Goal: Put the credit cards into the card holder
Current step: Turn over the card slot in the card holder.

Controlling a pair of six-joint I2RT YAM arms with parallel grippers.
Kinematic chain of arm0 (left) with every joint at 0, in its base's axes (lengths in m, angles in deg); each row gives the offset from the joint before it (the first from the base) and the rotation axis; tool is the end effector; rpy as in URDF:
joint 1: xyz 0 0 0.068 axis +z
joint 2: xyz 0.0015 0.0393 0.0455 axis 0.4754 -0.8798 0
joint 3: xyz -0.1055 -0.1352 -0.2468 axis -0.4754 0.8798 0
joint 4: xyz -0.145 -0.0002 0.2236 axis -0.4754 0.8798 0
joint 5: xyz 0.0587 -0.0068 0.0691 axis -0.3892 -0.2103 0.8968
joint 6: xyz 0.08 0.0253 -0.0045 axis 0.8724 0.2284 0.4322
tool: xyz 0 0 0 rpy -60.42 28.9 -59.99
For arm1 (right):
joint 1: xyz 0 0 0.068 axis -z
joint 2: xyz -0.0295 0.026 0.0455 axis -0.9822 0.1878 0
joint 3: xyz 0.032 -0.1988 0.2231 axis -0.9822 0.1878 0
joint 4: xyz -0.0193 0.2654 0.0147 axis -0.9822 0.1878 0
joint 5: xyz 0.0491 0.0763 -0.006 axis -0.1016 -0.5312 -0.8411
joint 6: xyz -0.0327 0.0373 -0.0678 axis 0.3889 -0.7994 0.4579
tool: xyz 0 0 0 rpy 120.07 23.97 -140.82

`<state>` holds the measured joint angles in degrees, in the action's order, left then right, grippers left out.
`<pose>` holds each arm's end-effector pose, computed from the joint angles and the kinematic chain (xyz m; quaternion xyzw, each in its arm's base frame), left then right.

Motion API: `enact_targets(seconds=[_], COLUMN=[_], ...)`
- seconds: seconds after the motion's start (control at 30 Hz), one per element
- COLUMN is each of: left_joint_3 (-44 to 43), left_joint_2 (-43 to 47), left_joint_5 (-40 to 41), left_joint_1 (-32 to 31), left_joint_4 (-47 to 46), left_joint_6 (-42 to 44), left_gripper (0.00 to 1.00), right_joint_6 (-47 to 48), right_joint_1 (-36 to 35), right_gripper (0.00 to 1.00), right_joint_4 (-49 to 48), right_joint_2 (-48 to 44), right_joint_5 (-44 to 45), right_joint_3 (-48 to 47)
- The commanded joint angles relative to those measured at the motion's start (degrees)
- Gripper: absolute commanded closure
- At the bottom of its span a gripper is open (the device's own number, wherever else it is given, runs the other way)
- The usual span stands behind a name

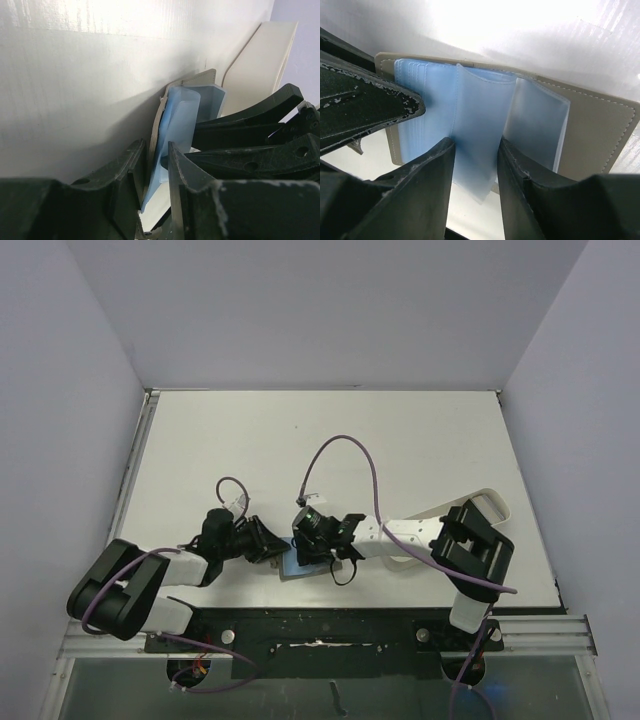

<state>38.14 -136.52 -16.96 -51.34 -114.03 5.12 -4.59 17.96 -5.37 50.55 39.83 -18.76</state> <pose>0.1942 -0.1215 0.1120 -0.1488 0.8509 -0.4641 0.1961 0.1885 0.3226 0.1523 -0.0887 0.9579 0.1798 0.2055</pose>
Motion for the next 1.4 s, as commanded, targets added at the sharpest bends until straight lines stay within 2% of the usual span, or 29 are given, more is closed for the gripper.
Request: enact_targets(seconds=[0.0,0.13,0.17,0.33,0.47,0.73,0.87,1.0,1.17,1.37], left_joint_3=[-0.9,-0.4,-0.4,-1.3,-4.4,-10.5,-15.2,-19.7,-20.1,-19.0], left_joint_2=[-0.4,0.7,1.2,4.8,8.6,11.8,11.0,10.1,10.4,11.5], left_joint_5=[-1.9,-1.7,-1.9,-2.0,0.4,2.2,4.2,4.4,4.1,2.8], left_joint_1=[-0.7,-0.8,-0.8,-0.8,-0.9,-1.4,-1.8,-2.7,-3.4,-3.5], left_joint_4=[-5.3,-5.3,-5.1,-1.9,8.9,21.9,29.6,35.1,34.6,32.1], left_joint_6=[-0.4,-0.9,-1.0,-1.5,0.9,3.4,4.1,5.7,5.0,3.3], left_gripper=[0.82,0.99,1.0,1.0,1.0,1.0,1.0,1.0,1.0,1.0], right_joint_6=[-0.6,-1.0,-1.0,-1.3,-2.3,-5.3,-1.6,1.0,1.7,0.9], right_joint_1=[0.6,1.0,1.1,1.3,1.3,1.4,1.4,1.3,1.3,1.3], right_gripper=[0.62,0.62,0.62,0.56,0.54,0.54,0.53,0.48,0.42,0.39], right_joint_4=[-1.4,-0.7,-0.3,3.9,8.4,19.2,10.0,1.7,-2.6,-4.0], right_joint_2=[-1.1,-2.2,-2.9,-6.0,-8.9,-14.8,-18.1,-18.9,-16.2,-12.1], right_joint_5=[0.1,0.8,1.2,3.7,6.1,12.4,7.6,1.9,-1.0,-2.6], right_joint_3=[2.4,3.0,3.1,2.7,2.3,-1.7,0.2,1.4,0.7,0.6])
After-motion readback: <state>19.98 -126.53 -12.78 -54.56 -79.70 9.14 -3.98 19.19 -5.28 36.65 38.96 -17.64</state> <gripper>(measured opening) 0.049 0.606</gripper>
